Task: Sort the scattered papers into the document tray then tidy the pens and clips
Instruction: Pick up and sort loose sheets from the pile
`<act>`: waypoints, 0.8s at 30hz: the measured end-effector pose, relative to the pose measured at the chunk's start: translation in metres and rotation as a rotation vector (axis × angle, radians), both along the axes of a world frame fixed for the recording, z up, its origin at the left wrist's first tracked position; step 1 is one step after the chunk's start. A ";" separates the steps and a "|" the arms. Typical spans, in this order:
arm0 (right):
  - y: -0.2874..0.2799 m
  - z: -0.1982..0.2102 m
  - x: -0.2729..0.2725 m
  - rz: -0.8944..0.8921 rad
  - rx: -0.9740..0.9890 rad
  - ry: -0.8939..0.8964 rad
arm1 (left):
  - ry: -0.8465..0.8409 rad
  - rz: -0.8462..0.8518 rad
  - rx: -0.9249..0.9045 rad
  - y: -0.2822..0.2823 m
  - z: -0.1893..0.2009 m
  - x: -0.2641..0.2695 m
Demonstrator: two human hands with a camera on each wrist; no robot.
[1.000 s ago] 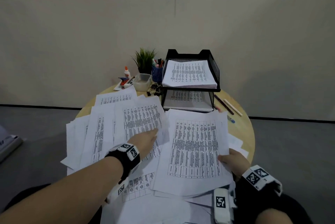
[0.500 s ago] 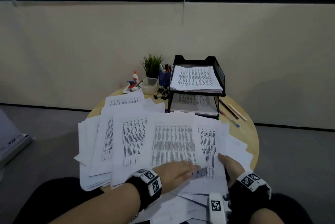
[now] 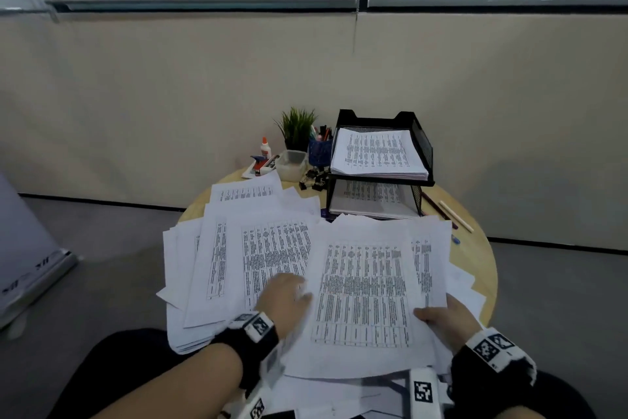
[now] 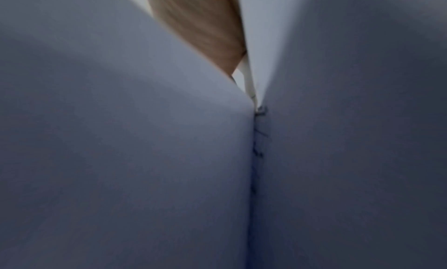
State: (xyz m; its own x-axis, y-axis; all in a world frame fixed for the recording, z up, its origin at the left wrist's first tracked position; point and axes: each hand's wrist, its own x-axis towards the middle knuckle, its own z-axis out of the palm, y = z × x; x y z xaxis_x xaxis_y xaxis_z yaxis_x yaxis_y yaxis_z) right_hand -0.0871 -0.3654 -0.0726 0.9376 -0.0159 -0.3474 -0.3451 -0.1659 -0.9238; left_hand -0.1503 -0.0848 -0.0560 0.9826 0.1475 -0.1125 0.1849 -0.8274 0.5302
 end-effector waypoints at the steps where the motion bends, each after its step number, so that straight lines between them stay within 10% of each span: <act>1: -0.004 0.003 0.000 -0.010 0.009 -0.028 | 0.009 0.137 0.041 0.019 -0.006 0.006; 5: -0.011 0.011 -0.003 -0.047 0.009 -0.044 | 0.299 0.494 0.152 0.069 -0.011 0.019; 11: -0.007 0.014 -0.004 -0.034 0.067 0.001 | 0.442 0.596 0.169 0.084 -0.012 0.034; 24: -0.016 0.009 -0.001 -0.017 -0.062 0.006 | -0.001 0.536 -0.230 0.098 0.006 0.029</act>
State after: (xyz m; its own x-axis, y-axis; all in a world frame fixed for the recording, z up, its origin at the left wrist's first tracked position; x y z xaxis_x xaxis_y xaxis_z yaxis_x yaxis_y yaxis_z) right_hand -0.0877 -0.3817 -0.0639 0.9348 -0.0536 -0.3512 -0.3542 -0.2164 -0.9098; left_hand -0.1208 0.0131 -0.0497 0.7774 0.5965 -0.1996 0.5457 -0.4819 0.6855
